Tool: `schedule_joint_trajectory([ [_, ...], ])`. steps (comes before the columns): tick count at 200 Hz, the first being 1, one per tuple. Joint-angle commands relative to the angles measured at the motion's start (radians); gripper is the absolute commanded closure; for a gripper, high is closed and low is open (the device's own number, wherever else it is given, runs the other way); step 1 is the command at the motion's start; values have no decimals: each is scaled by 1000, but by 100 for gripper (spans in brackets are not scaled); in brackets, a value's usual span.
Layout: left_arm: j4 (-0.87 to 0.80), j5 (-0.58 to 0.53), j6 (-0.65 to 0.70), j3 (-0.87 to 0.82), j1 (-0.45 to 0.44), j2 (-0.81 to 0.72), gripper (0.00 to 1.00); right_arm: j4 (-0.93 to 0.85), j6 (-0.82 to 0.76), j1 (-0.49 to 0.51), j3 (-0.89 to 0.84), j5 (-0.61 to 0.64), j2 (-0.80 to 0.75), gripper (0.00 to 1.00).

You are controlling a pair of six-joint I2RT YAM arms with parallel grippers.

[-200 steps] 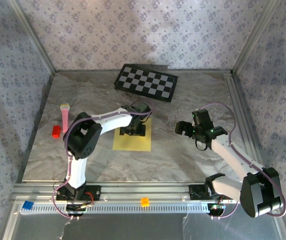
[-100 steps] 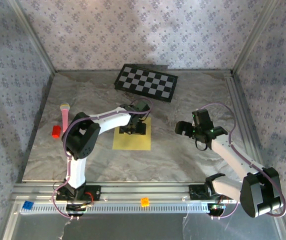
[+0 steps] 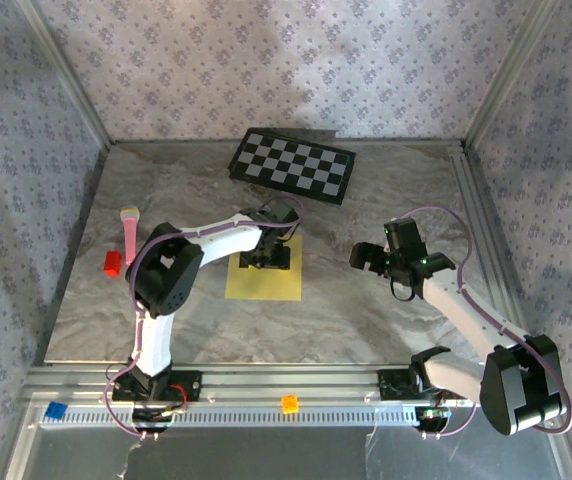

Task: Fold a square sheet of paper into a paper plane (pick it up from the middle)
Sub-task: First fold the square sheet of paper in half at the center of the table.

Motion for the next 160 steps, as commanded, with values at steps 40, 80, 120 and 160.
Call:
schedule_joint_trajectory([
  [40,-43,10,-1,-5,-29,76,23,-7,13,-2,0,-3,-7,0],
  [80,-33,7,-2,-11,-25,47,28,-8,13,-3,7,-5,-5,0],
  [120,-12,14,-9,-25,-16,7,43,-5,15,-3,1,-6,-8,0],
  [160,33,14,-10,-57,-8,-43,53,-5,21,-2,8,-4,-10,0],
])
